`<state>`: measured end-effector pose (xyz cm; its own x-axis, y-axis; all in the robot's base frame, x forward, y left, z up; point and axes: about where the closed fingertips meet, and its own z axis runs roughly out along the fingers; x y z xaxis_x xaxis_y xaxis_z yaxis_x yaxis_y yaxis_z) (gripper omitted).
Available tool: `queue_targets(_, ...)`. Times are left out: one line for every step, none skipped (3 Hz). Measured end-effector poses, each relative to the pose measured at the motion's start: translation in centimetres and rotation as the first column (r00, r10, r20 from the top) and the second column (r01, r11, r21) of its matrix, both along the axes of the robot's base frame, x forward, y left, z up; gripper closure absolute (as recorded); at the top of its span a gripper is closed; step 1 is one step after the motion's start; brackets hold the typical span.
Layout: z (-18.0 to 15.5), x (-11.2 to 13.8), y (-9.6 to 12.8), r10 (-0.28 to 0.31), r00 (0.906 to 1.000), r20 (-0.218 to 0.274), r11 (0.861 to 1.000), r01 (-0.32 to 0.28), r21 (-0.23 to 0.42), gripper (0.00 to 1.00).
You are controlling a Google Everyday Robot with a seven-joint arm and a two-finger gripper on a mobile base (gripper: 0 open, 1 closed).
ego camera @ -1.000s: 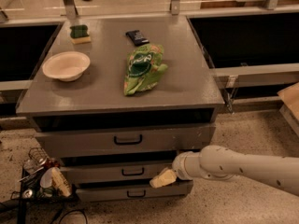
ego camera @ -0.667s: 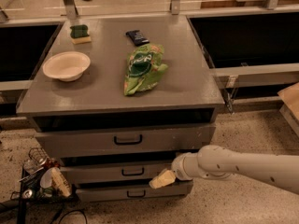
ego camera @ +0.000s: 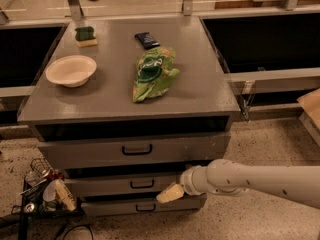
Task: Open middle drawer
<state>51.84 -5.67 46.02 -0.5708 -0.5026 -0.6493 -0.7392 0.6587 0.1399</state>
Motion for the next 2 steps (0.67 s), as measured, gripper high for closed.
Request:
queue_targets(0.0, 0.0, 0.0, 0.0, 1.0, 0.0, 1.0, 0.0, 0.0, 0.0)
queue_targets(-0.7, 0.7, 1.3, 0.046, 0.9987, -0.019, 0.999, -0.046, 0.006, 0.0)
